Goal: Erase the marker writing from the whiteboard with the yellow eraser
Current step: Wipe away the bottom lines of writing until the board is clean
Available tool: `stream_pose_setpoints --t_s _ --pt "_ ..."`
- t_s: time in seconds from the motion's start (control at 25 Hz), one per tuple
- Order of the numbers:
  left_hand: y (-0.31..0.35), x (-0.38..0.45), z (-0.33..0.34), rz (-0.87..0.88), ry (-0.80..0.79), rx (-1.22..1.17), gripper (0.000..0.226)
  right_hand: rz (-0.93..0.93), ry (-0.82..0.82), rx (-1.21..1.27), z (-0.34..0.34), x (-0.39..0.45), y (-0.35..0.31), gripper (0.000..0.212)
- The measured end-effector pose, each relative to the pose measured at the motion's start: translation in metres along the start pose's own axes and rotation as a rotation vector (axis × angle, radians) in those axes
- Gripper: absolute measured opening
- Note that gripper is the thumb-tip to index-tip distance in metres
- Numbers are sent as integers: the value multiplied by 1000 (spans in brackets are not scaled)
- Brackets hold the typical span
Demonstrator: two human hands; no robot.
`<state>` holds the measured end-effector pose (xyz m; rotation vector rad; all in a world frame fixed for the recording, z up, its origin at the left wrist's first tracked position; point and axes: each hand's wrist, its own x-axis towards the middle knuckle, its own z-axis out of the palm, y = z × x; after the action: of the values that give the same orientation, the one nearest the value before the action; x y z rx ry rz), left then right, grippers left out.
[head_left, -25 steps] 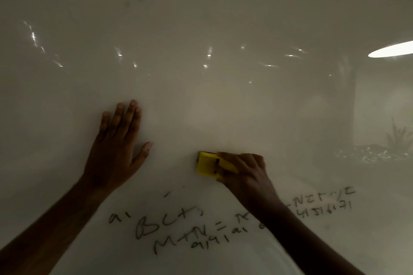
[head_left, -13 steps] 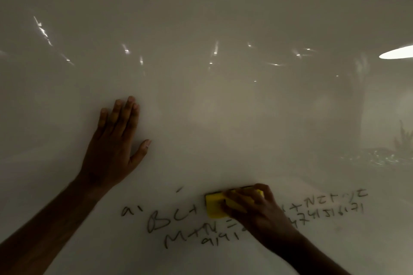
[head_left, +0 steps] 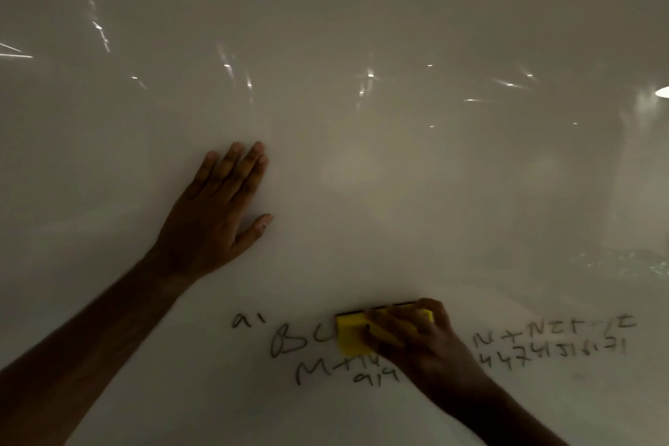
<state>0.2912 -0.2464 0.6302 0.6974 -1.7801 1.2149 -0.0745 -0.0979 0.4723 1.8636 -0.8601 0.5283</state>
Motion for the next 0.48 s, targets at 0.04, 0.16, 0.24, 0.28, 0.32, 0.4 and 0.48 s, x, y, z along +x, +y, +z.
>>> stream_pose_setpoints --t_s 0.04,0.16,0.24,0.28,0.32,0.4,0.48 --pt "-2 -1 0 4 7 7 80 8 -19 -19 -8 -7 9 52" --pt "-1 -2 2 -7 18 8 79 134 26 -42 -27 15 38 41" --pt "1 -1 2 -6 21 9 79 236 96 -8 -30 57 41 32" --pt "0 -1 2 -7 24 7 79 264 126 23 -26 78 33 31" --pt "0 -1 2 -7 25 6 79 267 146 50 -18 93 21 32" --pt "-2 -2 3 0 27 -1 79 196 141 66 2 99 -13 39" --pt "-5 -5 3 -1 34 -11 79 80 76 68 15 71 -31 46"
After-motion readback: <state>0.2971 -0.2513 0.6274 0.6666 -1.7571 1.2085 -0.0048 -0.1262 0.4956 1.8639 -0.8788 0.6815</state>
